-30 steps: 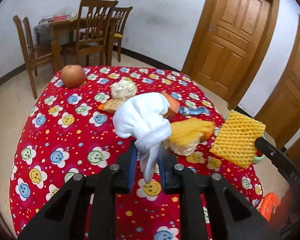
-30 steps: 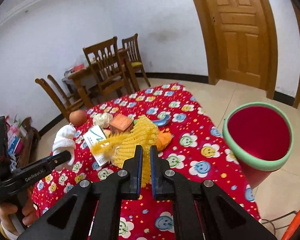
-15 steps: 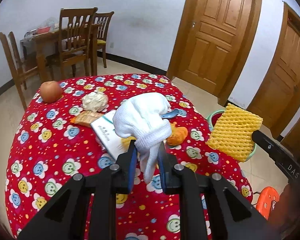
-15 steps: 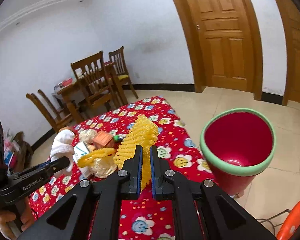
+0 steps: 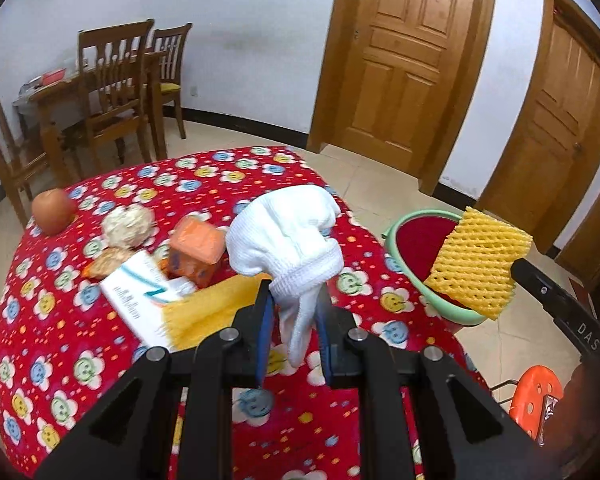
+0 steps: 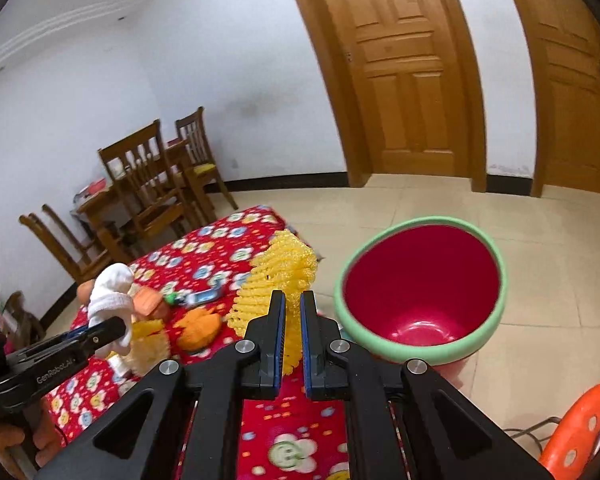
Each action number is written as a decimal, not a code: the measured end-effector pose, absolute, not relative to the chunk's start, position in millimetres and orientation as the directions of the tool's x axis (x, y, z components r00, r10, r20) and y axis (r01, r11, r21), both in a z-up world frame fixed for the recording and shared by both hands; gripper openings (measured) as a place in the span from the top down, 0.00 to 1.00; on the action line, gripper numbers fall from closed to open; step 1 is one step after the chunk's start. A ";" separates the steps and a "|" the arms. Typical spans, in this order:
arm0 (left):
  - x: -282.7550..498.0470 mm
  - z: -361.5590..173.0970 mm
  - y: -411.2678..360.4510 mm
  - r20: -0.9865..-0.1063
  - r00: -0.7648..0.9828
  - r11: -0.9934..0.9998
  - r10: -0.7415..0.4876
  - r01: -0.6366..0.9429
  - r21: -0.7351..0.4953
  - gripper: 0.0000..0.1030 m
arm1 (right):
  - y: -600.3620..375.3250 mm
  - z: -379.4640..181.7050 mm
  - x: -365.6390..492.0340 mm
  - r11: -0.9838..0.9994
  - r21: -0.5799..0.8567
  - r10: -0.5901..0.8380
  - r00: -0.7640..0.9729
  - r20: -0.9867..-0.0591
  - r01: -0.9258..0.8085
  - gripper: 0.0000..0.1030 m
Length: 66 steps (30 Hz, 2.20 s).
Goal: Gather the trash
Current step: 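Carry the white cloth and yellow foam net over the red bucket with both grippers, then open the right gripper dropping the foam net while the left gripper drops the white cloth into the bucket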
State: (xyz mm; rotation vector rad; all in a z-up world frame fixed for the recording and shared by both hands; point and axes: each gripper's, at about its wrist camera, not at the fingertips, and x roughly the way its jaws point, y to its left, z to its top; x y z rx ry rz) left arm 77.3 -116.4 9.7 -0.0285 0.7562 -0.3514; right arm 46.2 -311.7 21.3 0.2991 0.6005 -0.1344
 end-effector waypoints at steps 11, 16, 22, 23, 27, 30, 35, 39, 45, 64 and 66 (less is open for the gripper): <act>104.0 0.4 -191.5 -0.692 0.598 0.892 -0.405 0.426 -0.154 0.82 | -376.7 -10.9 61.5 0.902 0.232 -0.142 0.758 -0.637 0.363 0.93; 112.8 -8.0 -221.2 -0.711 0.561 0.871 -0.424 0.467 -0.150 0.82 | -399.9 -29.1 70.6 0.879 0.227 -0.172 0.724 -0.668 0.418 0.93; 125.6 -18.2 -253.0 -0.732 0.526 0.850 -0.434 0.507 -0.141 0.82 | -421.2 -44.6 77.3 0.857 0.220 -0.196 0.689 -0.697 0.466 0.90; 127.5 -19.9 -257.5 -0.734 0.522 0.848 -0.434 0.512 -0.138 0.82 | -423.0 -46.4 78.7 0.855 0.218 -0.198 0.684 -0.702 0.471 0.90; 136.8 -27.6 -274.6 -0.751 0.499 0.839 -0.433 0.527 -0.134 0.82 | -430.5 -51.3 80.3 0.848 0.204 -0.214 0.669 -0.711 0.489 0.84; 141.2 -33.0 -284.9 -0.762 0.487 0.834 -0.427 0.537 -0.124 0.82 | -437.3 -53.7 78.3 0.842 0.212 -0.217 0.670 -0.710 0.497 0.76; 148.6 -41.5 -297.4 -0.778 0.471 0.830 -0.416 0.546 -0.114 0.82 | -440.6 -53.6 79.5 0.837 0.200 -0.237 0.667 -0.706 0.509 0.74; 154.4 -48.7 -307.6 -0.790 0.459 0.826 -0.407 0.554 -0.103 0.82 | -443.4 -51.8 78.0 0.835 0.205 -0.238 0.670 -0.703 0.511 0.64; 164.9 -59.3 -325.1 -0.809 0.437 0.818 -0.394 0.567 -0.092 0.81 | -446.6 -50.0 75.7 0.829 0.216 -0.241 0.677 -0.695 0.516 0.63; 156.7 -45.4 -316.6 -0.796 0.480 0.842 -0.369 0.535 -0.068 0.38 | -442.5 -41.0 69.9 0.824 0.241 -0.231 0.691 -0.685 0.513 0.52; 153.1 -41.5 -310.1 -0.795 0.481 0.846 -0.369 0.528 -0.074 0.38 | -438.4 -37.9 68.1 0.828 0.244 -0.224 0.698 -0.681 0.504 0.50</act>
